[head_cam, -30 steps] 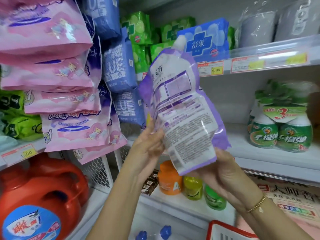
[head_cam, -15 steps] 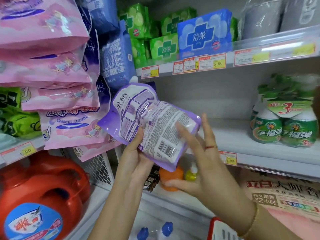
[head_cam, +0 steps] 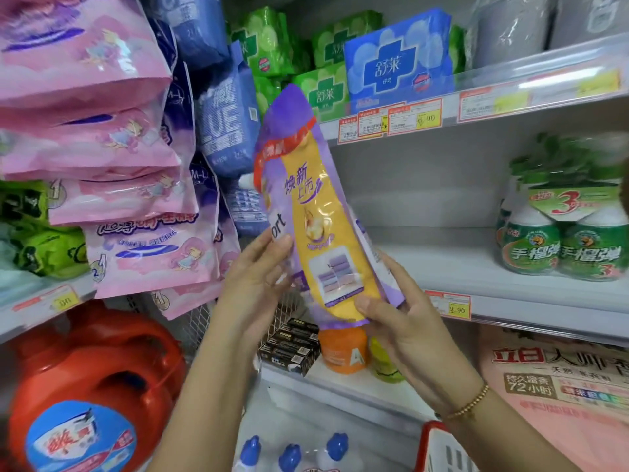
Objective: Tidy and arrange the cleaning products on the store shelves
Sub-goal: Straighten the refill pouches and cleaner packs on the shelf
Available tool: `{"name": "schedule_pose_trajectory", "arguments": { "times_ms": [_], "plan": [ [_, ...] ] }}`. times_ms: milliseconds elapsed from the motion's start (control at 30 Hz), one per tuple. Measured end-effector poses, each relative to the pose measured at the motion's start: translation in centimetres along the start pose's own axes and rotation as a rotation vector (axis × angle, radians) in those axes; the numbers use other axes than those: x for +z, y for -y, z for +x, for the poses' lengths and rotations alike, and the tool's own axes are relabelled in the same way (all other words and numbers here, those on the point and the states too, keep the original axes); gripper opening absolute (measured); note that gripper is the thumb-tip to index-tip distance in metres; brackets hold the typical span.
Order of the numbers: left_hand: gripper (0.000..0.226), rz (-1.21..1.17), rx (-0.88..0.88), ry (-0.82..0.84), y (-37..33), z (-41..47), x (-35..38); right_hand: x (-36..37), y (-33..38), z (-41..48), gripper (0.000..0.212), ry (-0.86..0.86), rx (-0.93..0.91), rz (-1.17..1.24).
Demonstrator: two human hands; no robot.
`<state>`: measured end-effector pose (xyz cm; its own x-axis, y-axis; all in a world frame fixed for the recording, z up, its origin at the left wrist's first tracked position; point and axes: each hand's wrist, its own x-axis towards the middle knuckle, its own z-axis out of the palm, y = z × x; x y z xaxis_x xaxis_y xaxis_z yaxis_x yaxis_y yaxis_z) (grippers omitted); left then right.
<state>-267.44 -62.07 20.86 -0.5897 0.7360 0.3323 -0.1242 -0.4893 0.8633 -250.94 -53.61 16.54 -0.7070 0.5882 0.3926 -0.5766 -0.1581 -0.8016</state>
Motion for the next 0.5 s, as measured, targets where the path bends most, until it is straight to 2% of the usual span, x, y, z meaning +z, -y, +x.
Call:
{"name": "schedule_pose_trajectory", "arguments": {
  "times_ms": [67,200,233,300,333,433,500],
  "plan": [
    [0.078,-0.001,-0.094,0.035,0.1,0.2,-1.6,-0.2,-0.4,-0.3,0.063,0.060,0.125,0.133],
    [0.083,-0.198,-0.132,-0.131,0.9,0.5,-3.6,0.6,-0.7,-0.6,0.048,0.035,0.279,0.321],
    [0.074,-0.223,-0.153,-0.143,0.9,0.5,-3.5,0.9,-0.5,-0.6,0.048,0.021,0.304,0.349],
    [0.040,-0.227,-0.220,-0.134,0.3,0.2,-3.0,1.5,0.2,-0.5,0.049,-0.001,0.328,0.373],
    [0.038,-0.234,-0.260,-0.092,-0.2,0.1,-2.4,1.8,0.7,-0.4,0.048,-0.018,0.332,0.356],
    [0.070,-0.265,-0.340,0.065,-0.9,0.1,-1.0,2.6,2.2,-0.4,0.042,-0.054,0.355,0.252],
    [0.083,-0.280,-0.363,0.082,-1.2,0.3,-0.1,2.8,3.2,-0.6,0.040,-0.081,0.340,0.174]
  ]
}}
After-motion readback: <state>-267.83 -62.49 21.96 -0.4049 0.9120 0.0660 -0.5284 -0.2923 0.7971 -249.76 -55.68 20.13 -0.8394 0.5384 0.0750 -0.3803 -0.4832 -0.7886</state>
